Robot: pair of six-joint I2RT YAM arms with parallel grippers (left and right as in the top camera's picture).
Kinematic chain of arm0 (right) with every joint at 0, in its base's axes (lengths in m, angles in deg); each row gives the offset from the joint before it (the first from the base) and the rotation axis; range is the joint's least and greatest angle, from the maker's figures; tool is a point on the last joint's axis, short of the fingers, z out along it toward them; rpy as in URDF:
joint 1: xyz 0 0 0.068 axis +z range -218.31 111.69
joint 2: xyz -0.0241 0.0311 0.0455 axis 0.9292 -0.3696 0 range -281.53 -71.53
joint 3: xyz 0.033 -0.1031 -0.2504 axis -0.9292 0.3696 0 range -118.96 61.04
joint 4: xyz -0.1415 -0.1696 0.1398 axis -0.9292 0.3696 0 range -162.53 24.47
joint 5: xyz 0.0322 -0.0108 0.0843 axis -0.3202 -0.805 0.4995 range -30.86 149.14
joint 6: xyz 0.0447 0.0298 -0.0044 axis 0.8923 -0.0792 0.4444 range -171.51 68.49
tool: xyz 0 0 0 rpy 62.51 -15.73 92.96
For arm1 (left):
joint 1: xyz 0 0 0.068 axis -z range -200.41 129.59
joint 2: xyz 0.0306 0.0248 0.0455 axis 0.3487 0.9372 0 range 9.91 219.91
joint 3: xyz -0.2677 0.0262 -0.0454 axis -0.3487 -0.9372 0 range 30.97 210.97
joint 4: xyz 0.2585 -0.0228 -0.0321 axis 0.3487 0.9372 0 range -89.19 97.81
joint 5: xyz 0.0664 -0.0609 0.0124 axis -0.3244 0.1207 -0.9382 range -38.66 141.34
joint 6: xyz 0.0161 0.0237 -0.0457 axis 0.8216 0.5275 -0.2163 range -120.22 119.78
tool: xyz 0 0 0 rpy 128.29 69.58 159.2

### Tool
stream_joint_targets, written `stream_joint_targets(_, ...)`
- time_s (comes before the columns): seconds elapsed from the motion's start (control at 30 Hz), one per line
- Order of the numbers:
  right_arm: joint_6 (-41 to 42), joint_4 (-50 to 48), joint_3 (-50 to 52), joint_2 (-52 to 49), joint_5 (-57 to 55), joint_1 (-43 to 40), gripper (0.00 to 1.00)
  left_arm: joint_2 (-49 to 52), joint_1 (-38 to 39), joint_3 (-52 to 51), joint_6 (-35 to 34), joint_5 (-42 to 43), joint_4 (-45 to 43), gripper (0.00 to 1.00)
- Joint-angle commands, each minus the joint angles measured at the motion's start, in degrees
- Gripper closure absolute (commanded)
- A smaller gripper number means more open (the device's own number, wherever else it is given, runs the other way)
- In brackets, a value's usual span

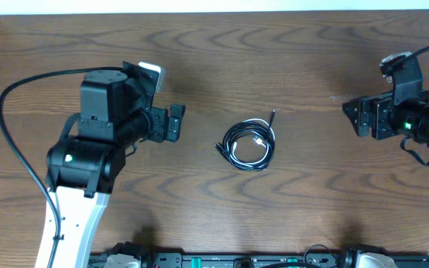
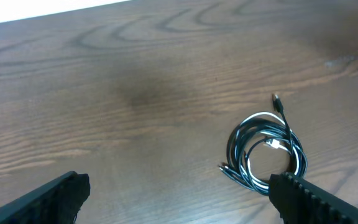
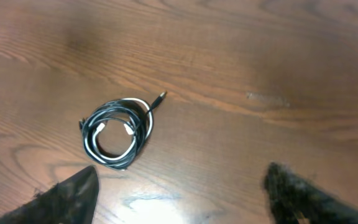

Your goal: Untangle cables

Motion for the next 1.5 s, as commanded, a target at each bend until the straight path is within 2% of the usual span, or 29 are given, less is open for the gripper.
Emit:
stream_joint_targets(0.0, -0.7, 0.07, -1.11, -0.31, -0.57, 0.57, 0.19, 1.64, 0.28, 1.09, 0.87, -0.11, -0.28, 0.12)
stream_joint_targets(0.07, -0.7, -0.11, -1.11, -0.33, -1.05, 0.57, 0.2, 2.8, 0.28, 1.09, 0.85, -0.09, -0.33, 0.22)
stream_joint_targets(0.13, -0.68, -0.33, -1.11, -0.33, -1.6, 0.57, 0.32, 3.76, 0.28, 1.09, 0.85, 0.46, -0.35, 0.23)
stream_joint_targets(0.17, -0.68, -0.35, -1.11, -0.33, -1.6, 0.57, 0.3, 4.24, 0.35, 1.09, 0.87, 1.22, -0.37, 0.23)
stream_joint_targets(0.2, -0.68, -0.33, -1.11, -0.33, -1.6, 0.57, 0.22, 4.7, 0.42, 1.09, 0.9, 2.1, -0.37, 0.22)
stream_joint_targets(0.23, -0.68, -0.31, -1.11, -0.33, -1.6, 0.57, 0.07, 5.07, 0.44, 1.09, 0.92, 2.82, -0.35, 0.14)
stream_joint_targets(0.27, -0.68, -0.31, -1.11, -0.33, -1.6, 0.55, 0.01, 5.46, 0.52, 1.09, 0.92, 3.39, -0.39, 0.09)
stream_joint_targets(0.4, -0.61, -0.02, -1.11, -0.33, -1.57, 0.57, 0.01, 7.17, 1.55, 1.09, 0.94, 3.61, -0.7, 0.04)
stream_joint_targets(0.57, 4.15, -0.09, -1.11, -0.33, -1.14, 0.57, 0.01, 9.31, 3.63, 1.09, 3.48, 6.03, -0.79, 0.04)
stream_joint_targets(0.63, 3.5, 0.09, -1.09, -0.33, -1.44, 0.57, 0.01, 10.32, 4.42, 1.09, 4.02, 6.01, -0.81, 0.04)
stream_joint_targets(1.03, 2.97, -1.55, -0.83, -3.08, -6.05, 1.44, 0.01, 16.17, 7.41, 1.09, 4.63, 0.85, -4.39, 0.13)
stream_joint_targets(1.13, 2.95, -3.82, 0.37, -3.17, -8.7, 3.45, 0.01, 16.22, 7.39, 0.94, 4.26, -0.87, -6.34, 0.13)
stream_joint_targets(1.3, 1.9, -9.99, 4.83, -2.34, -14.4, 9.57, 0.01, 16.02, 7.39, 0.94, 3.63, -8.44, -8.68, 0.13)
stream_joint_targets(1.47, 5.79, -16.5, 11.85, 1.68, -25.79, 16.52, 0.01, 13.68, 7.39, 0.81, 2.47, -9.22, -8.81, 0.13)
